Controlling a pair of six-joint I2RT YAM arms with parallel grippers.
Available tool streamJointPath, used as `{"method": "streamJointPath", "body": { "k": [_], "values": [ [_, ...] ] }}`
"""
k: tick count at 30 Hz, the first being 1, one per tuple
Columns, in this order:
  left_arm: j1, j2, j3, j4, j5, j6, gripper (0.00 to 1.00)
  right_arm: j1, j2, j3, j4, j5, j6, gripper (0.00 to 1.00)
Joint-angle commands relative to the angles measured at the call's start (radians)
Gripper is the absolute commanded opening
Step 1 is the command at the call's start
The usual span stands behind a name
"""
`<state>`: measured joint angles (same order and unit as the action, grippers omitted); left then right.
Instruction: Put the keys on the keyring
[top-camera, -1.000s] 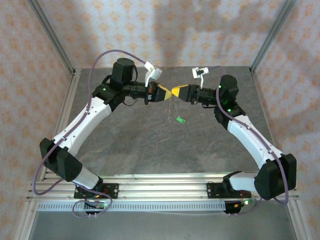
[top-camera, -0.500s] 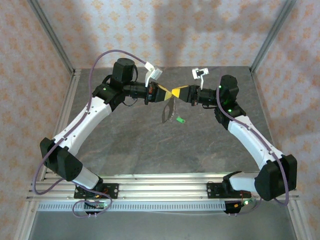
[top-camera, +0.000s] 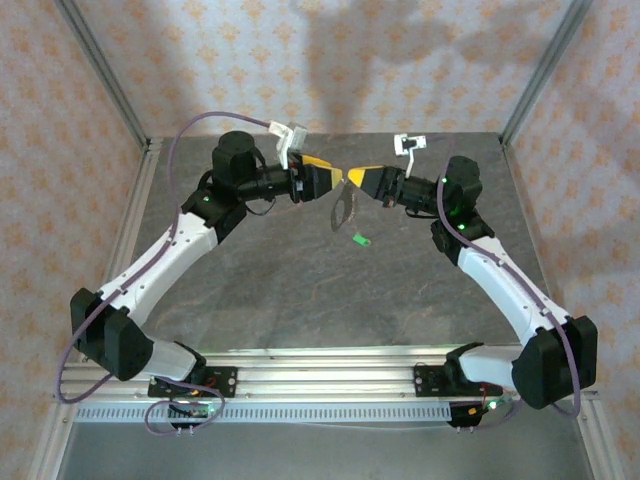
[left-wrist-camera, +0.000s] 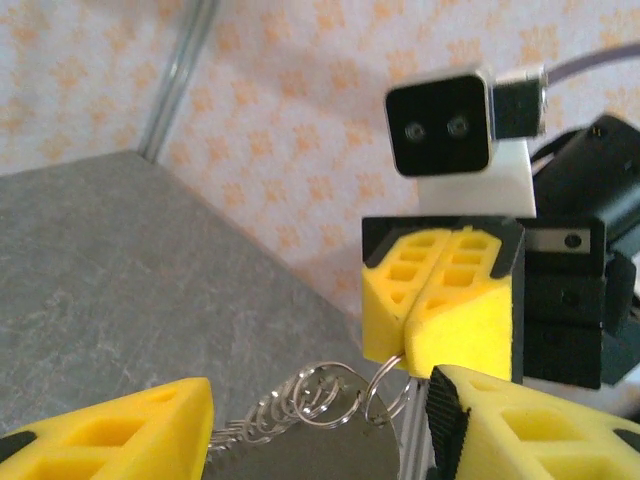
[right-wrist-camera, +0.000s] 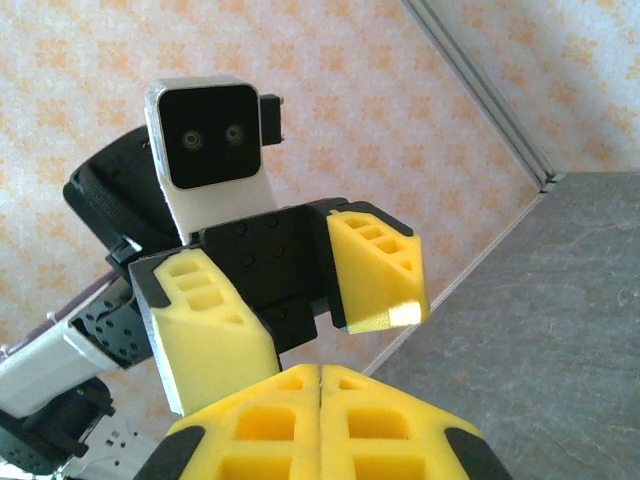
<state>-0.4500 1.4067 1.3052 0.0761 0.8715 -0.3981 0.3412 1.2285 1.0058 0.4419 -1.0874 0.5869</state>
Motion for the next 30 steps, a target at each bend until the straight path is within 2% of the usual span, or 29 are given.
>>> {"method": "streamJointPath", "body": {
  "k": [1, 9, 20, 24, 30],
  "values": [
    [-0.004, -0.027, -0.031, 0.167, -0.057, -0.098, 0.6, -0.003, -0.005, -0.004, 0.121, 0.044, 0.036, 0.0],
    [-0.004, -0.008, -0.075, 0.295, -0.02, -0.196, 0.58, -0.004, 0.027, -0.013, 0.256, 0.079, 0.128, 0.0],
    [-0.025, 0.024, -0.072, 0.376, -0.006, -0.237, 0.52, 0.001, 0.063, -0.016, 0.383, 0.09, 0.22, 0.0],
    [-0.036, 0.041, -0.06, 0.381, 0.003, -0.239, 0.47, 0.006, 0.068, -0.016, 0.394, 0.096, 0.226, 0.0],
    [-0.042, 0.046, -0.058, 0.407, 0.007, -0.248, 0.33, 0.012, 0.075, -0.016, 0.394, 0.1, 0.225, 0.0]
  ]
}}
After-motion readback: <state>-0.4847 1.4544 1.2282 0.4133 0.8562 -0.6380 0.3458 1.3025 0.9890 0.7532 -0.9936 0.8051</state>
